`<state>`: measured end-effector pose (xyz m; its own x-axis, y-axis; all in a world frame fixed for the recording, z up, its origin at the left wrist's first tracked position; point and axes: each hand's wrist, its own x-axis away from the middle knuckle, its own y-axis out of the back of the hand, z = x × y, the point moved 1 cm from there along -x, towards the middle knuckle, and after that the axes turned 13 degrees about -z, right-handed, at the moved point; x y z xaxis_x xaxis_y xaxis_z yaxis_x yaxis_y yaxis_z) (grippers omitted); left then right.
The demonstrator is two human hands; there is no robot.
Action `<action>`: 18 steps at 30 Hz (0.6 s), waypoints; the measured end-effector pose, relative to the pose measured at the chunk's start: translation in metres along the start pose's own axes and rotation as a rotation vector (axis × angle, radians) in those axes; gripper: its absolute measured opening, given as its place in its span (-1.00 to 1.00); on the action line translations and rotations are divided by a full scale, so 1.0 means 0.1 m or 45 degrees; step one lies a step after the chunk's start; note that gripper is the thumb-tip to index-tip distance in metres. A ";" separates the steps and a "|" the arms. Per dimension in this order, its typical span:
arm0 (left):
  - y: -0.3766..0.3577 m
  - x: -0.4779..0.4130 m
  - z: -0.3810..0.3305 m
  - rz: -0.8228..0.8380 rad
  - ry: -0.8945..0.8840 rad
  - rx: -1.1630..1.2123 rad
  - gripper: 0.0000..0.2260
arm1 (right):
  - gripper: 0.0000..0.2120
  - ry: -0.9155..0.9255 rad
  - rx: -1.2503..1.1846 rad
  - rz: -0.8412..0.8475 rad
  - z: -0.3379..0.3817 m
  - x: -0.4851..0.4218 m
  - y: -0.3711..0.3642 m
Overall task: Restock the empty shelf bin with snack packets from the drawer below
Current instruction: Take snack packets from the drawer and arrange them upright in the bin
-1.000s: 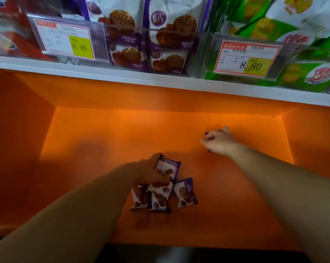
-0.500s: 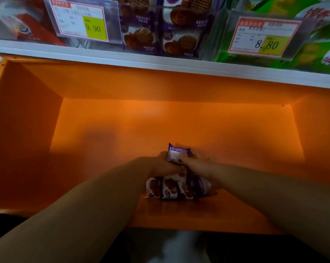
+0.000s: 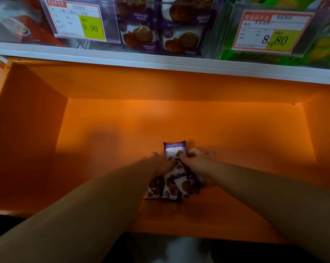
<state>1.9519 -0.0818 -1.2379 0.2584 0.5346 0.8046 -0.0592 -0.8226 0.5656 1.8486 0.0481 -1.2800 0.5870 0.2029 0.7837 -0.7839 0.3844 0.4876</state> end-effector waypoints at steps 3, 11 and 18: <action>0.01 0.02 0.02 -0.075 0.098 0.018 -0.17 | -0.38 -0.029 0.009 -0.009 0.00 0.03 0.04; -0.29 -0.07 -0.07 0.037 0.039 0.271 -0.23 | -0.28 -0.002 -0.102 -0.057 0.07 0.07 -0.01; -0.24 0.00 -0.04 0.194 0.108 0.566 -0.35 | -0.42 -0.007 -0.070 0.082 0.03 0.24 0.05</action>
<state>1.9497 -0.0617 -1.2512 0.1984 0.4004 0.8946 0.3329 -0.8860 0.3227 1.8583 0.0521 -1.2571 0.5345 0.2240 0.8150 -0.8077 0.4194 0.4144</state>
